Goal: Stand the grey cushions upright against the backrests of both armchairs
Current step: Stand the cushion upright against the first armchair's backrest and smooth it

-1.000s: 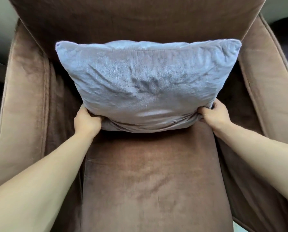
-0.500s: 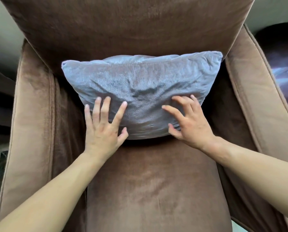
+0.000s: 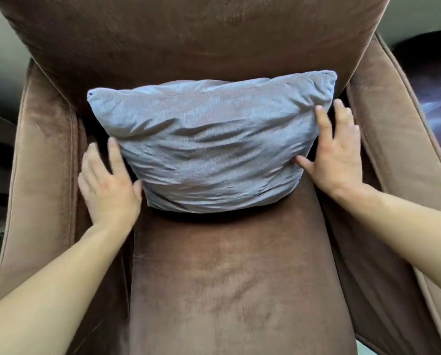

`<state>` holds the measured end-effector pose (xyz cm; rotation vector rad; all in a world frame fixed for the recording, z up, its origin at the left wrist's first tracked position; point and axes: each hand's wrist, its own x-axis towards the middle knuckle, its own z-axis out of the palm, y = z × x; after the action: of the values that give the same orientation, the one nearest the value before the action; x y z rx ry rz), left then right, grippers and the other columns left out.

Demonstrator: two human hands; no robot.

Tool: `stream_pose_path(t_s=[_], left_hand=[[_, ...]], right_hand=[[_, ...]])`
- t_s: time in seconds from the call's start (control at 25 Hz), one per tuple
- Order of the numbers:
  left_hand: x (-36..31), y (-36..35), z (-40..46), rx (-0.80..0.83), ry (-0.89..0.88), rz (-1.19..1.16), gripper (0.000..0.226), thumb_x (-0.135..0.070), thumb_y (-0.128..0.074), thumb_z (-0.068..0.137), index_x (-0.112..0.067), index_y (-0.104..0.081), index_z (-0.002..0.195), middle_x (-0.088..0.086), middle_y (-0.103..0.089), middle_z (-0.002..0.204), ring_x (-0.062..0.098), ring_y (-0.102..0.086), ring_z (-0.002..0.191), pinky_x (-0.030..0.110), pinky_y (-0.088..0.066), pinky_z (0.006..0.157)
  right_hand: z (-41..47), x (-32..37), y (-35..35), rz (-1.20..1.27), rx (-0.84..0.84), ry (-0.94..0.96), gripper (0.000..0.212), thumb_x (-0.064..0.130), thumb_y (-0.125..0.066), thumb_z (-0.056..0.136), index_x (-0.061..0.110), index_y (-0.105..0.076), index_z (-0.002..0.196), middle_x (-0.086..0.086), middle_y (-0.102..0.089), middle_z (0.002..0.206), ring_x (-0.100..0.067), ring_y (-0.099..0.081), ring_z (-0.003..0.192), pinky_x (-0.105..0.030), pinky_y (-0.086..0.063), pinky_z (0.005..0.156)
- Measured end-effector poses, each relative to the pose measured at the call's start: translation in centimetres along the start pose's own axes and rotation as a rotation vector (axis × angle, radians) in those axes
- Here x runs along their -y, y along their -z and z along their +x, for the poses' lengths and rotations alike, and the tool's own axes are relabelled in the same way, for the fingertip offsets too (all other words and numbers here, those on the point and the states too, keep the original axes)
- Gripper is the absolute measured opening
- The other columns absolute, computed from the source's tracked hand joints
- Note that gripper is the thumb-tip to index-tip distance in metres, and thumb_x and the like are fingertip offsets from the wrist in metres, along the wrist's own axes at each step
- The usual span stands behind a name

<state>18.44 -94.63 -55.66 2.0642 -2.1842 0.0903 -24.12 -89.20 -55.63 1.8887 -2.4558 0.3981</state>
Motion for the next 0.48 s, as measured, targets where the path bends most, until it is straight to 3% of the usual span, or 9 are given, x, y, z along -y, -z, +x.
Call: stream_pose_path(t_s=[0.08,0.16,0.24,0.32,0.4,0.48], left_hand=[[0.8,1.1,-0.1,-0.119,-0.056,-0.069,0.073,-0.020,-0.077,0.087,0.001,-0.044,0.149,0.035,-0.050,0.139,0.053,-0.051,0.123,0.068,-0.046,0.097],[0.2,2.2,0.4,-0.204,-0.275,-0.082,0.060,-0.030,-0.068,0.089,0.001,-0.054,0.139,0.032,-0.056,0.128,0.049,-0.053,0.113,0.064,-0.050,0.086],[-1.5,3.2,2.2,-0.193,-0.383,-0.057,0.068,-0.035,-0.066,0.091,-0.006,-0.050,0.150,0.030,-0.052,0.141,0.049,-0.050,0.127,0.061,-0.046,0.094],[-3.3,3.4,3.9,-0.153,-0.376,-0.021,0.075,-0.023,-0.068,0.090,-0.009,-0.041,0.159,0.031,-0.044,0.155,0.052,-0.043,0.143,0.062,-0.042,0.105],[-3.8,3.1,5.0,-0.079,-0.363,0.034,0.085,-0.010,-0.066,0.085,-0.004,-0.034,0.163,0.033,-0.039,0.162,0.053,-0.037,0.150,0.064,-0.041,0.111],[-3.1,2.9,5.4,0.008,-0.292,0.087,0.095,-0.009,-0.065,0.080,0.002,-0.024,0.165,0.032,-0.028,0.169,0.051,-0.029,0.156,0.066,-0.037,0.113]], right_hand=[[-0.5,-0.5,1.1,0.155,-0.134,-0.011,0.081,0.035,-0.077,0.086,0.007,-0.041,0.152,-0.025,-0.038,0.159,-0.044,-0.038,0.146,-0.053,-0.033,0.122],[-0.3,0.0,2.1,0.142,-0.192,0.088,0.069,0.039,-0.069,0.088,0.008,-0.047,0.147,-0.024,-0.046,0.151,-0.044,-0.045,0.137,-0.053,-0.037,0.116],[1.2,1.3,2.4,0.104,-0.125,0.123,0.079,0.037,-0.069,0.085,0.012,-0.041,0.155,-0.025,-0.038,0.159,-0.049,-0.036,0.146,-0.056,-0.030,0.122],[3.0,2.5,2.2,0.048,-0.017,0.125,0.087,0.024,-0.064,0.080,0.017,-0.033,0.162,-0.024,-0.025,0.168,-0.053,-0.021,0.154,-0.057,-0.020,0.128],[4.7,2.8,2.3,-0.074,0.148,0.157,0.095,0.015,-0.059,0.079,0.023,-0.022,0.166,-0.018,-0.015,0.174,-0.052,-0.012,0.157,-0.058,-0.020,0.127],[5.6,2.3,2.7,-0.156,0.281,0.144,0.097,0.014,-0.057,0.082,0.025,-0.012,0.168,-0.012,-0.006,0.177,-0.049,-0.007,0.159,-0.060,-0.022,0.125]])
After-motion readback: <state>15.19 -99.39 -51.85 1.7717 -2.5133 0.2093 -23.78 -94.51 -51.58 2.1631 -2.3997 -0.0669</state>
